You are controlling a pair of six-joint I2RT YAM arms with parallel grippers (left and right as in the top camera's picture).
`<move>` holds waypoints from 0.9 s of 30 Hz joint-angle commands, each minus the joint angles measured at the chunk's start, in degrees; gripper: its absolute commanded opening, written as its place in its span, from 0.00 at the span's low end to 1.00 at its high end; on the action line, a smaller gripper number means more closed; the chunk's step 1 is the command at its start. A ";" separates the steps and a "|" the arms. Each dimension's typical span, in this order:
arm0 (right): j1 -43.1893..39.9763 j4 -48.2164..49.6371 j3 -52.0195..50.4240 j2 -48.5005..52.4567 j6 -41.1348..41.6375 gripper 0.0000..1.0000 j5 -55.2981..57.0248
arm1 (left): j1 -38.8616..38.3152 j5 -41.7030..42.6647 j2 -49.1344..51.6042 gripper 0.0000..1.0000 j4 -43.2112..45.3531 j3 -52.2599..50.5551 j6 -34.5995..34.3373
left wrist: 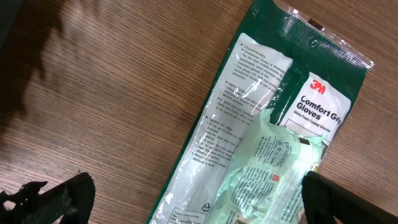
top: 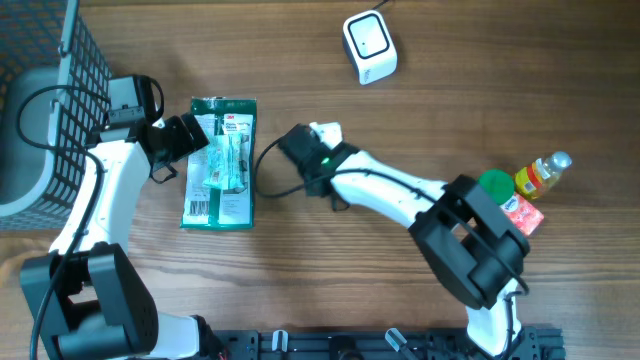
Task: Scan the item barcode
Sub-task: 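Lower the right gripper onto the Nescafe stick and grasp it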
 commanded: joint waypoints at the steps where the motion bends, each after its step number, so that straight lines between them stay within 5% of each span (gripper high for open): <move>1: -2.16 -0.83 0.57 -2.86 -8.31 0.11 -9.27 | 0.22 0.44 -1.14 1.00 0.15 0.52 -0.33; 7: -4.28 -6.36 3.63 -11.72 -2.32 0.36 -11.02 | 0.22 0.44 -1.14 1.00 0.15 0.52 -0.31; 9: -4.24 -7.45 3.61 -11.80 3.52 0.32 -12.22 | 0.22 0.44 -1.14 1.00 0.15 0.52 -0.33; 15: -2.78 -9.33 3.54 -7.74 4.20 0.24 -15.32 | 0.22 0.44 -1.14 1.00 0.15 0.52 -0.33; 27: -2.86 -13.07 2.91 -2.32 6.19 0.26 -14.82 | 0.22 0.44 -1.14 1.00 0.15 0.52 -0.33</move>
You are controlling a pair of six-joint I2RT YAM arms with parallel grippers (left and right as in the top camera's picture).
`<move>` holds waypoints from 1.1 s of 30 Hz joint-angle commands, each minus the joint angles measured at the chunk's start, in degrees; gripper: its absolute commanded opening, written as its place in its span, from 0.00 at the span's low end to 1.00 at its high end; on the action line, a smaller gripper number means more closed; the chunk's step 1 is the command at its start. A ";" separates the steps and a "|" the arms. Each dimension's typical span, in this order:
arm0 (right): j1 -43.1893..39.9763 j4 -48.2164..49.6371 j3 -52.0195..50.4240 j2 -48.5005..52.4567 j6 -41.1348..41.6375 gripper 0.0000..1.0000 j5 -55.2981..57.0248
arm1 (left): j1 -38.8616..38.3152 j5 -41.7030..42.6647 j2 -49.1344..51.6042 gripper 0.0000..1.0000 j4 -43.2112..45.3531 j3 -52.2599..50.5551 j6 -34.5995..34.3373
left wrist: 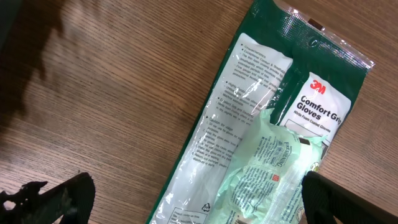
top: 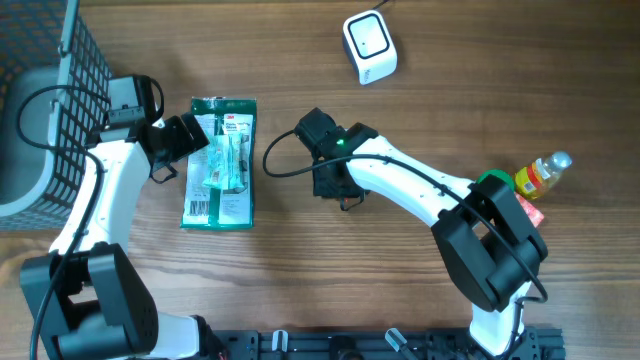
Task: Scan the item barcode
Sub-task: 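Lower the right gripper onto the Nescafe stick and grasp it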
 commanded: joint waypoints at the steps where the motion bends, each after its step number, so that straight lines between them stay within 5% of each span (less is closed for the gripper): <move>1: 0.07 -0.09 -0.20 0.63 1.05 0.27 0.92 | 0.22 0.44 -1.14 1.00 0.15 0.52 -0.31; 23: 0.07 9.64 -7.76 0.70 1.20 0.27 2.71 | 0.22 0.44 -1.14 1.00 0.15 0.52 -0.31; 31: -0.09 9.46 -6.73 0.52 -0.63 0.04 2.43 | 0.22 0.44 -1.14 1.00 0.15 0.52 -0.31; 33: -0.24 7.21 -4.17 -0.22 -6.21 0.07 2.47 | 0.22 0.44 -1.14 1.00 0.15 0.52 -0.31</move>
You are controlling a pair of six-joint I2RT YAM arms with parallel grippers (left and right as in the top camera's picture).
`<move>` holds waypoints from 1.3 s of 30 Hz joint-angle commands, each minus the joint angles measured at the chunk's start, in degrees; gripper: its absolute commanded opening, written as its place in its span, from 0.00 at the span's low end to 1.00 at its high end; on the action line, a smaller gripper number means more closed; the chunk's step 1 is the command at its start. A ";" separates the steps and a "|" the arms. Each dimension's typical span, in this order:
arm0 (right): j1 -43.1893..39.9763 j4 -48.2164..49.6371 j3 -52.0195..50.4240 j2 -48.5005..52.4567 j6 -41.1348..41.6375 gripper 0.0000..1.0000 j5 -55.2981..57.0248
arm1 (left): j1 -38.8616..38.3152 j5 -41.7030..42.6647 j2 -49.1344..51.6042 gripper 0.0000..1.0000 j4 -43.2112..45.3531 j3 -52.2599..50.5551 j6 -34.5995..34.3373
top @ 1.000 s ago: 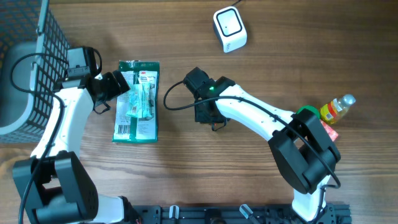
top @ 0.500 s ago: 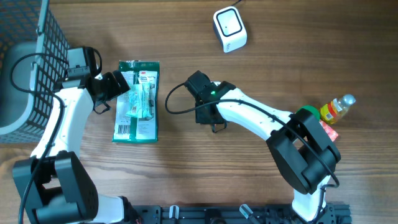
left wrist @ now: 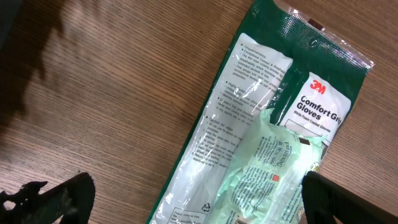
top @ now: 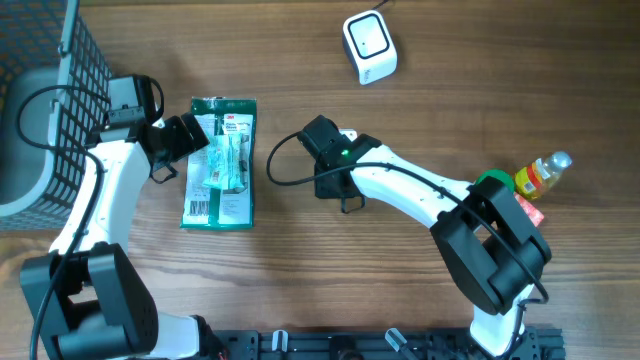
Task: Scan the item barcode
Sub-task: 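Lower the right gripper onto the Nescafe stick and grasp it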
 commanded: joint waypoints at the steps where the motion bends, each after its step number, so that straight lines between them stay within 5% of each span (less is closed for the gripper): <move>1: -0.24 -3.04 2.56 0.20 -8.63 0.11 -0.11 | 0.22 0.44 -1.14 1.00 0.15 0.52 -0.31; 9: -0.24 -3.85 3.56 -2.12 -21.35 0.16 -0.09 | 0.22 0.44 -1.14 1.00 0.15 0.52 -0.31; 18: -0.24 -2.86 2.86 -1.97 -21.22 0.39 0.15 | 0.22 0.44 -1.14 1.00 0.15 0.52 -0.31; 39: -0.24 -3.26 2.86 2.01 -19.74 0.27 0.13 | 0.22 0.44 -1.14 1.00 0.15 0.52 -0.31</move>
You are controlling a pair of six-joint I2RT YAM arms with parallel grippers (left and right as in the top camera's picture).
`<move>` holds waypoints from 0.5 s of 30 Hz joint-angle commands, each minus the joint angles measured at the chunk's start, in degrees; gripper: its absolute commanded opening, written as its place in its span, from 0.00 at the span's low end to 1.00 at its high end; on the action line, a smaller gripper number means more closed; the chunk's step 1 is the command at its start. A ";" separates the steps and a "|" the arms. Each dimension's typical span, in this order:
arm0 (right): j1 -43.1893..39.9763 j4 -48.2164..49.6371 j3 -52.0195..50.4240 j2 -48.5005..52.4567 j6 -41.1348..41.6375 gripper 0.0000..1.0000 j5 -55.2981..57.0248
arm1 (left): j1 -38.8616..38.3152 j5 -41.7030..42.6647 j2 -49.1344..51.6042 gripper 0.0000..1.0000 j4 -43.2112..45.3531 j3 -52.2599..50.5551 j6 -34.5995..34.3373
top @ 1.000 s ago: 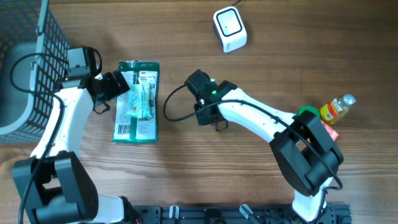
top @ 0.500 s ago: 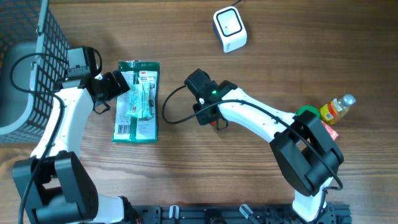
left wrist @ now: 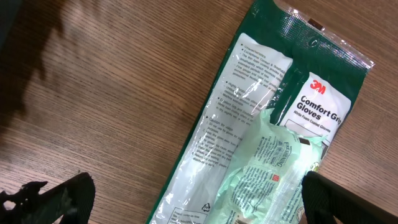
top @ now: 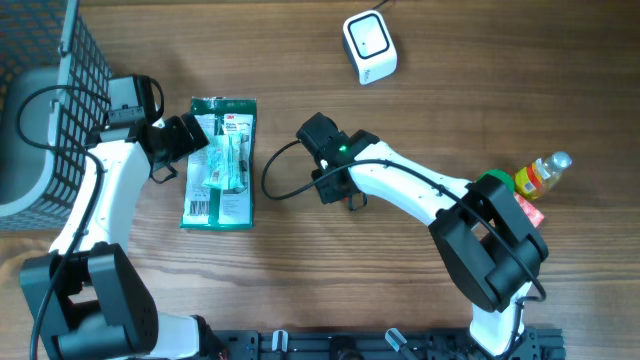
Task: Scan the item barcode
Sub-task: 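Lower the right gripper onto the Nescafe stick and grasp it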
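A green 3M gloves package (top: 220,162) lies flat on the wooden table, its barcode (top: 200,208) facing up near the lower left corner. The white scanner (top: 370,46) stands at the back of the table. My left gripper (left wrist: 199,202) hovers open over the package (left wrist: 267,130), its fingertips (left wrist: 62,193) wide apart on either side, and holds nothing. In the overhead view my left gripper (top: 185,135) is at the package's upper left edge. My right gripper (top: 317,131) sits right of the package, apart from it; its fingers cannot be made out.
A dark wire basket (top: 45,80) stands at the far left. At the right edge stand a small yellow bottle (top: 541,175), a green-capped item (top: 495,183) and a red packet (top: 526,216). A black cable (top: 275,175) loops beside the right wrist.
The right arm's wrist has shifted slightly and its cable loop has spread toward the package. The left arm, the package and the scanner have not moved.
At first my right gripper reached close to the package's right edge. By the following moment it had drawn back to the right and turned. It has stayed about there since, with small shifts. My left gripper stayed open over the package throughout.
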 commanded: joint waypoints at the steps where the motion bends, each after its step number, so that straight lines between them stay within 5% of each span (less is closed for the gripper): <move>1: -0.17 -0.09 0.68 1.49 0.61 0.26 0.11 | 0.22 0.46 -1.14 1.00 0.15 0.52 -0.33; 8: -0.17 -0.13 0.68 4.50 0.61 0.32 -0.13 | 0.22 0.44 -1.14 1.00 0.15 0.52 -0.31; 11: -0.17 -0.28 0.74 4.15 0.59 0.06 -0.81 | 0.22 0.44 -1.14 1.00 0.15 0.52 -0.33; 15: -1.33 0.07 0.98 1.31 0.42 0.04 -5.22 | 0.22 0.44 -1.14 1.00 0.15 0.52 -0.33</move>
